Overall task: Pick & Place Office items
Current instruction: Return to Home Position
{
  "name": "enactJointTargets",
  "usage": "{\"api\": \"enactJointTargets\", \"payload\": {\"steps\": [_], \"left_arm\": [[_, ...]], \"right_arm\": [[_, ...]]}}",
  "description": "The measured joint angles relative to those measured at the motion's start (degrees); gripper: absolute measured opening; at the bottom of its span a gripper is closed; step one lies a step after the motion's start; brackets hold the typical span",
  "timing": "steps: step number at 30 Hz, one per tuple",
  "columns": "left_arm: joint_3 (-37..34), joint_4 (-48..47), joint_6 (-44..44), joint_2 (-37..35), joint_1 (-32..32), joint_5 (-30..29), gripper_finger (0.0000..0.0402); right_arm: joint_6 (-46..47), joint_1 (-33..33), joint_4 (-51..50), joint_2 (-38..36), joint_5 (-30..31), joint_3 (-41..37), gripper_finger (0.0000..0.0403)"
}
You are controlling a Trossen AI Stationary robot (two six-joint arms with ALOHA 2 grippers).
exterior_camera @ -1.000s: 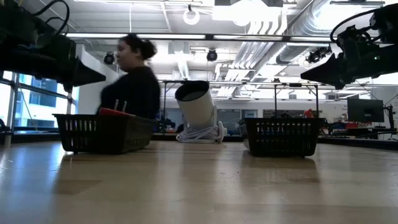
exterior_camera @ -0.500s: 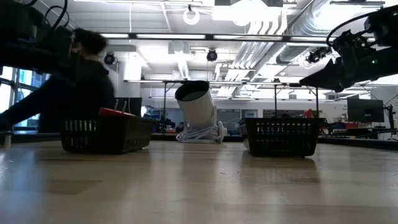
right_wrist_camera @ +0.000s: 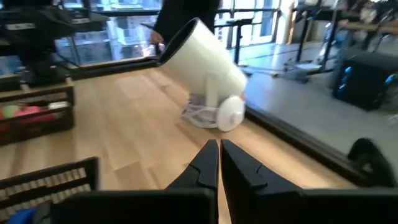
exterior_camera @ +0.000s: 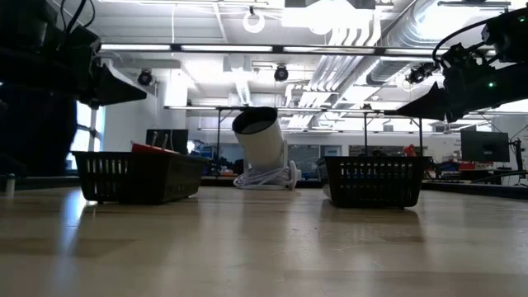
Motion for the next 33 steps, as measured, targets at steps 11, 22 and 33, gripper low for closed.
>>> {"api": "enactJointTargets", "payload": {"steps": [11, 22, 33], "left_arm": [[1.0, -0.7, 4.3, -0.1, -20.2, -26.4, 0.0000], [-0.5, 0.3, 7.5, 0.0, -38.8, -49.8, 0.0000], [-1.5, 4.2, 12.0, 0.2, -36.1, -33.4, 0.0000]], "right_arm": [[-3.2, 0.0, 6.3, -0.5, 0.5, -0.1, 0.0005], [-4.7, 0.0, 1.1, -1.5, 0.5, 0.1, 0.0005], [-4.0, 0.0, 4.1, -1.5, -5.5, 0.0, 0.0005]]}}
